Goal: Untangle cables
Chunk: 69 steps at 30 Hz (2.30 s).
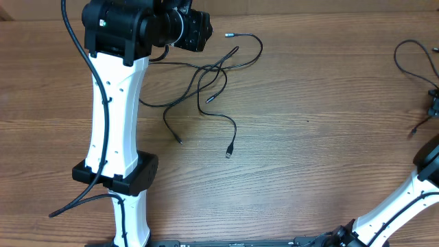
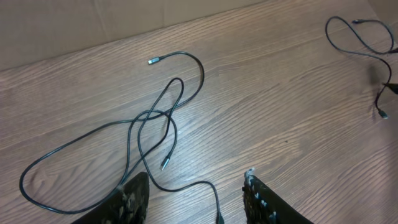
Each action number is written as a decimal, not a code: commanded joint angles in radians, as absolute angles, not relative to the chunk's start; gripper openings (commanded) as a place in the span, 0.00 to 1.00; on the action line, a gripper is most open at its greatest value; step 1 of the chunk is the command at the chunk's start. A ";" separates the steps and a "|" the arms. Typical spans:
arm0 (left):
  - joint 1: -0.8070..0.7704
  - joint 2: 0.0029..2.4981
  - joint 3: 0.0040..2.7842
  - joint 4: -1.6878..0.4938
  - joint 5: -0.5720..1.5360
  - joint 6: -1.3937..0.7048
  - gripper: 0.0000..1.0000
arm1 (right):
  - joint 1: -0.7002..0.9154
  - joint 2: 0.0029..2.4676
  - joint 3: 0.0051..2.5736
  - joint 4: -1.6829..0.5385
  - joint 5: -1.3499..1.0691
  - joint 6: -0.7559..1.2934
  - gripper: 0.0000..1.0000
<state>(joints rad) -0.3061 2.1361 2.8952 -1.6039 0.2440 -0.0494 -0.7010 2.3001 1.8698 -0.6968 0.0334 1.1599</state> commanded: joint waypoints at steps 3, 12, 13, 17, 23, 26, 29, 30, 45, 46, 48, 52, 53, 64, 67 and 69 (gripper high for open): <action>-0.309 2.136 2.908 -1.605 0.260 -0.049 0.49 | -0.668 2.302 1.897 -0.629 0.077 1.143 0.90; -0.309 2.136 2.908 -1.608 0.260 -0.075 0.46 | -0.661 2.303 1.856 -0.640 0.180 1.069 0.89; -0.309 2.136 2.908 -1.611 0.260 -0.075 0.46 | -0.661 2.303 1.856 -0.641 0.184 1.067 0.89; -0.309 2.136 2.908 -1.628 0.260 -0.075 0.45 | -0.661 2.306 1.851 -0.639 0.199 1.065 0.86; -0.317 2.136 2.908 -1.648 0.260 -0.075 0.45 | -0.661 2.344 1.851 -0.632 0.202 1.065 0.83; -0.327 2.136 2.908 -1.647 0.259 -0.075 0.44 | -0.661 2.366 1.851 -0.625 0.209 1.064 0.60; -0.335 2.136 2.908 -1.647 0.257 -0.075 0.44 | -0.661 2.383 1.851 -0.629 0.209 1.065 0.04; -0.341 2.136 2.908 -1.647 0.252 -0.074 0.44 | -0.661 2.386 1.851 -0.633 0.208 1.065 0.04; -0.342 2.139 2.908 -1.648 0.252 -0.075 0.42 | -0.653 2.352 2.164 -0.559 -0.096 0.902 0.04; -0.342 2.138 2.908 -1.648 0.252 -0.075 0.42 | -0.649 2.353 2.164 -0.516 -0.090 0.855 0.04; -0.342 2.139 2.908 -1.647 0.252 -0.074 0.43 | -0.640 2.359 2.164 -0.475 -0.068 0.791 0.04; -0.342 2.139 2.908 -1.643 0.251 -0.074 0.43 | -0.611 2.387 2.164 -0.387 -0.016 0.701 0.04; -0.342 2.139 2.908 -1.637 0.251 -0.074 0.43 | -0.602 2.400 2.164 -0.368 0.022 0.702 0.04; -0.342 2.139 2.908 -1.597 0.252 -0.075 0.41 | -0.564 2.595 2.164 -0.212 0.096 0.653 0.04; -0.342 2.139 2.908 -1.597 0.253 -0.075 0.38 | -0.564 2.627 2.164 -0.233 0.105 0.619 0.04; -0.344 2.139 2.908 -1.595 0.254 -0.075 0.38 | -0.564 2.627 2.164 -0.239 0.109 0.619 0.04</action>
<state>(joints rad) -0.3389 2.1361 2.8952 -1.6005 0.2504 -0.0715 -0.5579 2.6297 2.1471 -0.2409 0.0860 0.6529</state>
